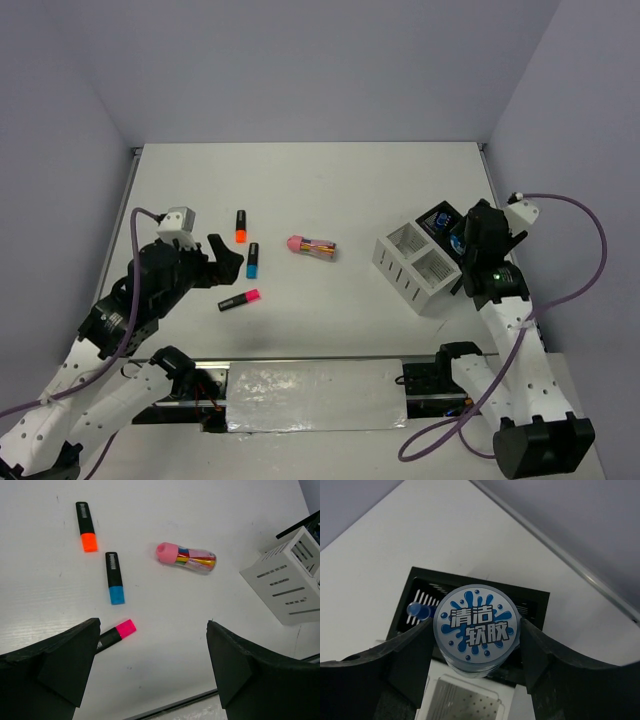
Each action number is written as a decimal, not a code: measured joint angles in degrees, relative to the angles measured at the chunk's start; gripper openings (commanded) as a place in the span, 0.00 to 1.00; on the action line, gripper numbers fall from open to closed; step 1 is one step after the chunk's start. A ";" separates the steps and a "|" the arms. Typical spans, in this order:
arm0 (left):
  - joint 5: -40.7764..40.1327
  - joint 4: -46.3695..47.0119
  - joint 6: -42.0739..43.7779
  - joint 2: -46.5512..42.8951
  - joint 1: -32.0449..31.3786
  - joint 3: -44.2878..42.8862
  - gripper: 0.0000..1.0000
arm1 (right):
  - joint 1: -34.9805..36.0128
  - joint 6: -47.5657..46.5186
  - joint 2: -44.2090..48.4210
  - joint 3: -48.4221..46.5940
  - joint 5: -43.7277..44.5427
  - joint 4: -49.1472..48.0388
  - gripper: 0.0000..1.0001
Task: Sort the stationery into containers
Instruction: Place the stationery in the storage box, then pick up the stationery from the center of the board.
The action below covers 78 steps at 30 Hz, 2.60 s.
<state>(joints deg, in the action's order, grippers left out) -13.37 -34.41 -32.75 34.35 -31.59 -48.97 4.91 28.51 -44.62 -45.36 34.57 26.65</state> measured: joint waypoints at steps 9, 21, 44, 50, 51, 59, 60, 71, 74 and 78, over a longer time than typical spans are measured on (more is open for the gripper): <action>-0.42 -2.32 0.04 1.99 0.00 0.00 0.99 | -4.33 0.42 -6.49 -0.04 1.49 -0.61 0.00; -0.39 -2.67 0.04 1.77 0.00 0.11 0.99 | -4.33 0.24 -6.40 0.46 2.78 -0.85 0.00; -0.20 -2.67 0.04 2.16 -0.02 0.13 0.99 | -4.33 0.02 -7.08 1.20 5.27 -0.46 0.03; 0.15 -2.67 0.22 2.21 -0.07 0.13 0.99 | -4.33 0.13 -8.90 1.73 4.94 -0.74 0.49; 0.17 -2.67 0.42 2.23 -0.07 0.13 0.99 | -4.33 0.11 -8.85 1.95 4.74 -0.90 0.62; 0.20 -2.64 1.07 2.29 -0.11 0.13 0.99 | -4.31 -1.07 -6.45 3.41 0.72 -3.61 1.00; 0.20 -2.64 1.07 2.29 -0.11 0.13 0.99 | -4.28 -1.11 -6.12 3.39 0.33 -3.72 1.00; -2.62 -3.41 0.26 3.04 -0.11 0.13 0.99 | 10.25 -5.35 3.06 2.16 -4.85 -5.14 1.00; -4.44 -4.22 -0.79 3.08 -0.11 0.13 0.99 | 17.22 -10.40 4.09 1.51 -12.94 -8.94 1.00; -6.08 -4.96 -2.16 3.06 -0.11 0.13 0.99 | 22.12 -16.52 -0.20 0.22 -26.05 -13.31 1.00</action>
<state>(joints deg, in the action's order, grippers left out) -19.44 -39.38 -34.92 37.41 -31.70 -48.84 27.03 11.99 -44.82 -45.15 8.51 13.34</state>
